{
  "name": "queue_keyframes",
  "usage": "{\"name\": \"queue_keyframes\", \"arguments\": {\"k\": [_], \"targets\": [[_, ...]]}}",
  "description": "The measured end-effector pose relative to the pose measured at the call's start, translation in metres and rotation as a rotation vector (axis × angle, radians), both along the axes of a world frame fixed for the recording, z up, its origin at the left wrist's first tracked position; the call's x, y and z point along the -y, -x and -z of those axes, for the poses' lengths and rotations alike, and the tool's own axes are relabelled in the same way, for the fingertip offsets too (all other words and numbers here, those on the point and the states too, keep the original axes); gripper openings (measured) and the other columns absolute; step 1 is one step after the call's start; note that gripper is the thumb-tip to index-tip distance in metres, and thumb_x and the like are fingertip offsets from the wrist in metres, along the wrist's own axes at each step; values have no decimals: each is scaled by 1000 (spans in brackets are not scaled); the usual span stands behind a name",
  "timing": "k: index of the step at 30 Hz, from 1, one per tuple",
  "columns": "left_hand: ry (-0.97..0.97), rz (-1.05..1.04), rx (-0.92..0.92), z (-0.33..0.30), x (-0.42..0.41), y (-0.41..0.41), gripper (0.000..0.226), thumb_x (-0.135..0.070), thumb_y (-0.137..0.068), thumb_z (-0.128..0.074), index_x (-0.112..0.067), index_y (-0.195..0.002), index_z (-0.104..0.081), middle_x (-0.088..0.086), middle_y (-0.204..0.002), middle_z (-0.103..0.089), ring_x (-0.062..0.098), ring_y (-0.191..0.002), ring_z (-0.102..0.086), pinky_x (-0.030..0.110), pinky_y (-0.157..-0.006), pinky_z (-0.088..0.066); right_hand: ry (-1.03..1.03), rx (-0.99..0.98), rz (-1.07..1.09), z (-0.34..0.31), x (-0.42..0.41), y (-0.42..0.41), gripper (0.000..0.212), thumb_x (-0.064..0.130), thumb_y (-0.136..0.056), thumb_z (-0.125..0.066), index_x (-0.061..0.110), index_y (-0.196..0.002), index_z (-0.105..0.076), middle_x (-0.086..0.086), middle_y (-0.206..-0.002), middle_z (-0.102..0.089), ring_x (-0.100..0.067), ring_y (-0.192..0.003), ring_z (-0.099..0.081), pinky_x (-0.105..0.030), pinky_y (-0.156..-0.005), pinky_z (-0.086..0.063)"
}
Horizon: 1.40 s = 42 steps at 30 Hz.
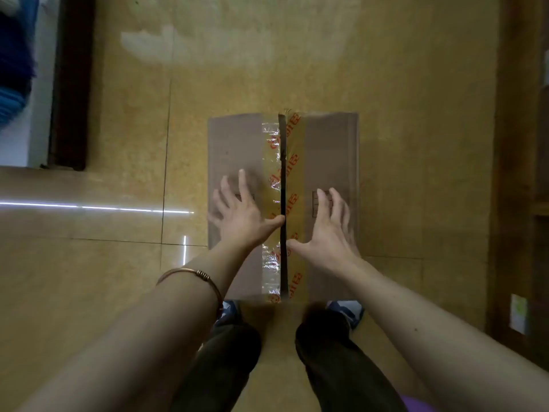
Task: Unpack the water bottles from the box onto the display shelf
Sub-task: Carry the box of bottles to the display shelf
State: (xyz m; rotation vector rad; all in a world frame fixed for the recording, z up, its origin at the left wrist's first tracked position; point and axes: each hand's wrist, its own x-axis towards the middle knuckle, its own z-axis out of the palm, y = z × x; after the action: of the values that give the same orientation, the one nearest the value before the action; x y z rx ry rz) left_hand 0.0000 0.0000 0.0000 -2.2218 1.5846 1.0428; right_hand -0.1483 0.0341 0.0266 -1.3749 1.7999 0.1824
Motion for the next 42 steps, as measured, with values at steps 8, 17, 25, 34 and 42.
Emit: {"name": "queue_keyframes", "arguments": {"k": [8,17,25,34,42], "targets": [[-14,-14,19,12,-11,5,130,-62,-68,-71,-30,-143,29,8,-154,29,36,-142,21,67,-108,2,-37,-84,-95,6,-5,0,115,52,-79,-68,20,-150,16,-5,-157,22,-26,-145,18,-43,-117,4],[124,-51,-108,-18,-19,14,109,-37,-76,-67,-28,-148,15,4,-156,16,30,-144,13,63,-112,0,-62,-85,-59,8,-20,-17,123,56,-75,-69,18,-148,22,-8,-155,28,-28,-145,20,-44,-118,8],[142,-264,-3,-56,-12,-44,95,-9,-82,-60,-22,-151,4,10,-157,-1,32,-144,-2,55,-115,-13,-147,-166,-2,-12,-10,-26,125,60,-77,-66,16,-145,29,-14,-153,30,-32,-144,21,-48,-118,9],[111,-331,-4,-63,-10,-63,78,-37,-93,-54,-19,-152,-6,11,-157,-13,33,-142,-16,49,-109,-28,-135,-265,-27,-1,29,-45,124,48,-79,-70,17,-146,29,-17,-152,32,-38,-144,16,-53,-117,3],[-55,-237,-44,-66,-5,-50,32,-22,-99,-42,-6,-126,-48,19,-120,-59,36,-110,-56,45,-93,-48,-71,-177,93,-40,22,-33,108,18,-84,-68,11,-150,18,-12,-160,8,-31,-147,-1,-44,-118,-18]]}}
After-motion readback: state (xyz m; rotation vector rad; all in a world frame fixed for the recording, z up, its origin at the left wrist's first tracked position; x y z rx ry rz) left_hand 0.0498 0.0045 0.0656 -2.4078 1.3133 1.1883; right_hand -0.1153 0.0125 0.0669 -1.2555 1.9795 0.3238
